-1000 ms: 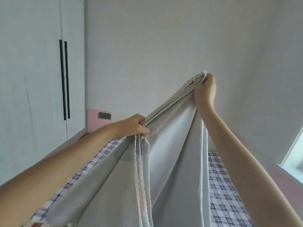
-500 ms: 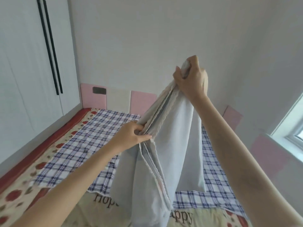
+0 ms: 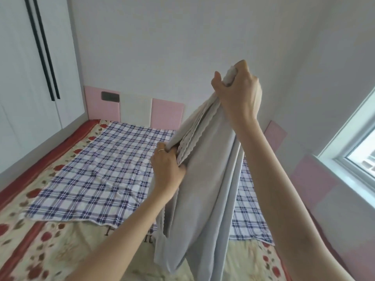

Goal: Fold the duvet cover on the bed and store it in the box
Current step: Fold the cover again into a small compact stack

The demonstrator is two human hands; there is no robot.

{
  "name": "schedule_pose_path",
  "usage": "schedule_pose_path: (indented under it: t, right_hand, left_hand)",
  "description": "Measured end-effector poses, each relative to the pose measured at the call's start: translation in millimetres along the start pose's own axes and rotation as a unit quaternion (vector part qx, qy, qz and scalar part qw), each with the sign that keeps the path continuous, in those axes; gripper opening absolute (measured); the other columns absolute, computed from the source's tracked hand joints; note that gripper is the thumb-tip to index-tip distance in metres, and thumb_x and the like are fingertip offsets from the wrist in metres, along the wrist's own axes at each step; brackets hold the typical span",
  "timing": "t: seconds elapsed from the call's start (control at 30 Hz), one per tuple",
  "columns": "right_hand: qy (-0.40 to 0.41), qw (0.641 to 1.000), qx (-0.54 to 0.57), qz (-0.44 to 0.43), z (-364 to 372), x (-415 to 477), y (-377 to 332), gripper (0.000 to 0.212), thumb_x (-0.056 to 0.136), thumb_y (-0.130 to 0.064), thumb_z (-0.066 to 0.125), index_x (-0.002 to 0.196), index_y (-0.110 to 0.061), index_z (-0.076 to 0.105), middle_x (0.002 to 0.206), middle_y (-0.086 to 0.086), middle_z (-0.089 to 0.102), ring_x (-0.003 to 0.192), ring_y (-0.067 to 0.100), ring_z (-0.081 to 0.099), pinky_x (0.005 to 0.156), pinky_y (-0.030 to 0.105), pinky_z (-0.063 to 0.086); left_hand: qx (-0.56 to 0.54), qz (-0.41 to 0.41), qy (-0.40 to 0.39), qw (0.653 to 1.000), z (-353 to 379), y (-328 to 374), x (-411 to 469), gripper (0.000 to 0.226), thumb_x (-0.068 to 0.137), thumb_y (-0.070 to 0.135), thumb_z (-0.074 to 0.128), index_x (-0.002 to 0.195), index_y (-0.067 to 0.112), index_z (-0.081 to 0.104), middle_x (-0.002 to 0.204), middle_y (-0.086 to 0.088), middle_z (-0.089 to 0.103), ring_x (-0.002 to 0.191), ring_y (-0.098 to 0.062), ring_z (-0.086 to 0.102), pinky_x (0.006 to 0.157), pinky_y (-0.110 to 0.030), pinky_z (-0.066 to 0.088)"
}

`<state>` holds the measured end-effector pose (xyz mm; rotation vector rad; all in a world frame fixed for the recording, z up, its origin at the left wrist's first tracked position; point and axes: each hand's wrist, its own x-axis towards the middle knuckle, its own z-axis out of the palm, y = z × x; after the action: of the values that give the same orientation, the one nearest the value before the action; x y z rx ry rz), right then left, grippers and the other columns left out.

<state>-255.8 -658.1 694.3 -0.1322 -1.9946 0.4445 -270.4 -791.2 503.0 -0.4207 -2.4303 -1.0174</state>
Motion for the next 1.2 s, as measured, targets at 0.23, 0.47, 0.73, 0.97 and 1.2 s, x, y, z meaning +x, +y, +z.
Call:
schedule_pose_path:
  t: [0.23, 0.47, 0.73, 0.97, 1.2]
  right_hand:
    - [0.002, 0.999, 0.005, 0.047, -2.4, -8.1, 30.8, 0.029, 0.085, -0.039, 0.060, 0.087, -0.011, 0.054, 0.056, -0.015, 0.044, 0.052, 0.013, 0.049, 0.050, 0.024, 0.038]
    - [-0.037, 0.993, -0.009, 0.111, 15.5, -19.0, 69.9, 0.025, 0.084, -0.039, 0.060, 0.079, -0.016, 0.050, 0.058, -0.016, 0.046, 0.055, 0.013, 0.049, 0.052, 0.025, 0.035]
    - [-0.090, 0.962, -0.077, 0.248, 18.0, -56.5, 137.9, 0.032, 0.086, -0.044, 0.060, 0.081, -0.013, 0.051, 0.079, 0.000, 0.056, 0.075, 0.024, 0.054, 0.065, 0.027, 0.035]
    - [-0.003, 0.923, -0.034, 0.383, -21.8, -58.7, 197.9, 0.046, 0.085, -0.057, 0.055, 0.079, -0.012, 0.056, 0.085, 0.005, 0.061, 0.086, 0.027, 0.060, 0.070, 0.028, 0.036]
    - [0.028, 0.914, -0.029, 0.404, -28.9, -78.9, 210.4, 0.046, 0.085, -0.057, 0.056, 0.075, -0.013, 0.046, 0.081, -0.002, 0.054, 0.078, 0.017, 0.049, 0.070, 0.026, 0.035]
  left_hand:
    - [-0.017, 0.081, -0.112, 0.990, -4.8, -49.9, -14.7, 0.035, 0.072, 0.005, 0.069, 0.107, 0.010, 0.070, 0.101, -0.014, 0.062, 0.066, -0.022, 0.056, 0.054, -0.022, 0.039]
    - [-0.024, 0.015, -0.271, 0.962, -16.5, -91.9, -48.6, 0.027, 0.075, 0.008, 0.065, 0.061, 0.027, 0.051, 0.060, 0.011, 0.047, 0.049, -0.003, 0.045, 0.044, -0.012, 0.030]
    - [-0.019, 0.037, -0.364, 0.930, -26.6, -118.6, -49.7, 0.014, 0.077, 0.012, 0.065, 0.069, 0.023, 0.063, 0.050, 0.021, 0.053, 0.052, 0.006, 0.049, 0.053, -0.014, 0.030]
    - [-0.062, 0.150, -0.207, 0.965, -39.7, -86.3, 14.3, 0.005, 0.088, 0.014, 0.064, 0.092, 0.016, 0.067, 0.074, 0.009, 0.061, 0.062, 0.002, 0.052, 0.061, -0.015, 0.038]
    - [0.018, 0.131, -0.355, 0.925, -11.5, -80.1, -27.6, 0.022, 0.100, 0.024, 0.040, 0.119, 0.014, 0.046, 0.119, -0.001, 0.052, 0.104, -0.017, 0.057, 0.084, -0.027, 0.047]
